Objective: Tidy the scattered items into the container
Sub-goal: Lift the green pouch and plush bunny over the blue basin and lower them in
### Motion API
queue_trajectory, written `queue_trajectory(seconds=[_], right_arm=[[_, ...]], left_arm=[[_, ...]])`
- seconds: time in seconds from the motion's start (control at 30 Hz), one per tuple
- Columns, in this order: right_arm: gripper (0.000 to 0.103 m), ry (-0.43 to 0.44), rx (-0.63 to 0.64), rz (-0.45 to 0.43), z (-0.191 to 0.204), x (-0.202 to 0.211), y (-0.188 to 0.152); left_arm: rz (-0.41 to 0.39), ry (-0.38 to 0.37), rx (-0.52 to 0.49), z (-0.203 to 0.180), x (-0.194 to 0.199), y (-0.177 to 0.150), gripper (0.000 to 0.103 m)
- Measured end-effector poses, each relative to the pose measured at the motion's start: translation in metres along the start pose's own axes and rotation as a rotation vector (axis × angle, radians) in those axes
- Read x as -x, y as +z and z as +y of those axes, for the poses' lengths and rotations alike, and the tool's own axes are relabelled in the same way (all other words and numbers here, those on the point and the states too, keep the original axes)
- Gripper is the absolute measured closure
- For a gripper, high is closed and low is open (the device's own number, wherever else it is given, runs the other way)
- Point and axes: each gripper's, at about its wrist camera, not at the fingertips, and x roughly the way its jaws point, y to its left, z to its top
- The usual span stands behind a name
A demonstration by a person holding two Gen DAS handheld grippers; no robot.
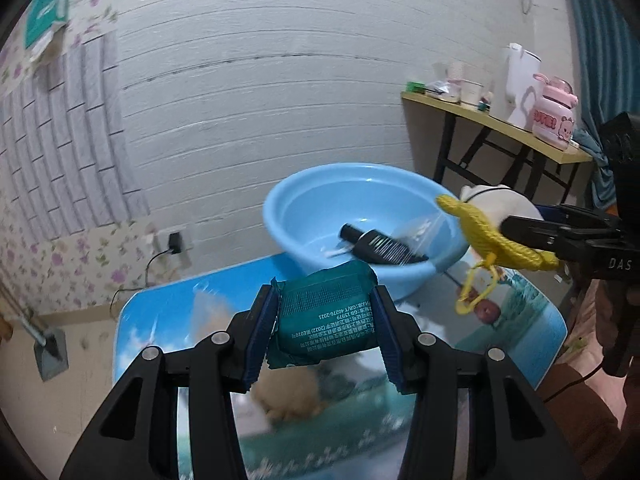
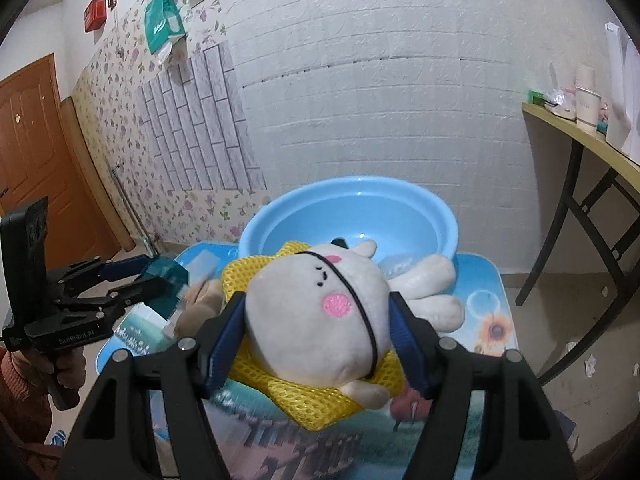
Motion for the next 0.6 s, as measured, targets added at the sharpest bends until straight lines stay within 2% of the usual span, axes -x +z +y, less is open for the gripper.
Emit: queue_trajectory(seconds=[0.37,0.6], right_arm=[[0.035,0.001,-0.050,-0.007,-0.034,-0.045,0.029],[0.035,0.029,-0.042,0.053,-0.041,-0.076,0.031]], left_arm=[[0.033,-0.047,-0.037,-0.019,-0.062,0.037,0.055],[0.093,-0.039,-0.045,-0.021,-0.096,0.038,0.054]])
